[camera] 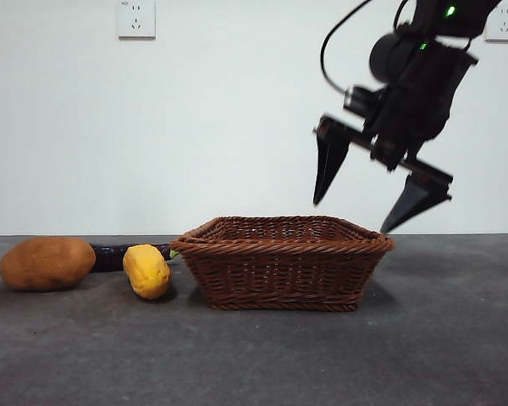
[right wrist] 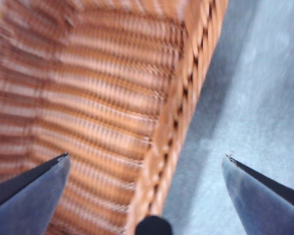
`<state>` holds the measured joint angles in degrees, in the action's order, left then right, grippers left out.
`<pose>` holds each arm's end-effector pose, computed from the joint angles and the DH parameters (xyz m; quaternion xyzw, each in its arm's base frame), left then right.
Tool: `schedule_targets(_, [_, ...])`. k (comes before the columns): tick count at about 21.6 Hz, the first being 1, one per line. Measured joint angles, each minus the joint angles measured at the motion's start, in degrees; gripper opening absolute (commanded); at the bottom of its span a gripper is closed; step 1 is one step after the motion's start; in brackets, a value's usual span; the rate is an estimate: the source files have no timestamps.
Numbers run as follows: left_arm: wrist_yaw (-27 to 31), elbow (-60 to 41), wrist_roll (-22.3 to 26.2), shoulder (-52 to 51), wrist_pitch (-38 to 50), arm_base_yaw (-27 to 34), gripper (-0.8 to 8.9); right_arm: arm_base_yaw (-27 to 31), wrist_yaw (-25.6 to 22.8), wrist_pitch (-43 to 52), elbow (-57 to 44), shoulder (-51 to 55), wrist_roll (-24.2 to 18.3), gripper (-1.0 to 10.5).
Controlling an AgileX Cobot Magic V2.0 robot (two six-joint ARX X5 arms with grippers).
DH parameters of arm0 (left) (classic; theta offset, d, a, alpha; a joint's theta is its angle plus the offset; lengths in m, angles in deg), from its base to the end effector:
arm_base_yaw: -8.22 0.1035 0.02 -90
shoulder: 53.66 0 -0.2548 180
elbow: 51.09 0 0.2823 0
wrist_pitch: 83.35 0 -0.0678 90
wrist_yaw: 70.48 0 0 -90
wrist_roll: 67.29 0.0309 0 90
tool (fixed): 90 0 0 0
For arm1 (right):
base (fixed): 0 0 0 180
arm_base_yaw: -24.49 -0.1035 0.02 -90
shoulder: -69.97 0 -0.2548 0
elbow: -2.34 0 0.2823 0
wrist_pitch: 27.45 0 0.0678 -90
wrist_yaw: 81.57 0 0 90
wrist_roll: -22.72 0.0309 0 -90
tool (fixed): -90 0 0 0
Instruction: Help me put the vegetables on the table into the basket
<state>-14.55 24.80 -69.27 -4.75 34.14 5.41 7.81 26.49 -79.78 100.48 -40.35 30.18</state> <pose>0.1791 -0.0261 0.3693 -0.0978 0.2990 -0.2961 0.9019 0.4056 0.1315 0.1952 0.0589 0.5489 0.2172 0.8050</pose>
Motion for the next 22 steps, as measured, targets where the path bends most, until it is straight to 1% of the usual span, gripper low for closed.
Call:
schedule_targets(3, [0.0,0.0,0.0,0.4,0.0,0.0,6.29,-0.2,-0.7,0.8,0.0,-2.8,-0.1,5.3])
schedule_targets(4, [0.0,0.0,0.0,0.7,0.0,0.0,6.29,-0.2,-0.9,0.9,0.0,-3.7,-0.2,4.7])
schedule_targets(8, [0.0,0.0,0.0,1.9,0.1,0.0,6.29,-0.1,-1.2,1.6,0.0,-4.7,-0.2,1.7])
schedule_targets(9, [0.0,0.0,0.0,2.4,0.1,0.0,6.29,-0.1,-1.2,2.1,0.0,-4.7,-0.2,1.2])
schedule_targets(12, [0.0,0.0,0.0,3.0,0.1,0.0,6.29,-0.2,-1.1,2.2,0.0,-4.7,-0.2,1.1])
schedule_targets(13, [0.0,0.0,0.0,3.0,0.1,0.0,6.29,-0.4,-1.2,2.3,0.0,-4.7,-0.2,0.3])
schedule_targets(14, [0.0,0.0,0.0,3.0,0.1,0.0,6.29,-0.5,-1.4,2.5,0.1,-4.7,0.0,-0.1])
schedule_targets(15, [0.0,0.0,0.0,3.0,0.1,0.0,6.29,-0.7,-1.3,3.0,0.2,-4.7,1.0,-0.1])
schedule_targets(22, [0.0,0.0,-0.2,3.0,0.0,0.0,6.28,-0.9,-1.2,2.4,0.3,-3.6,1.0,-0.1])
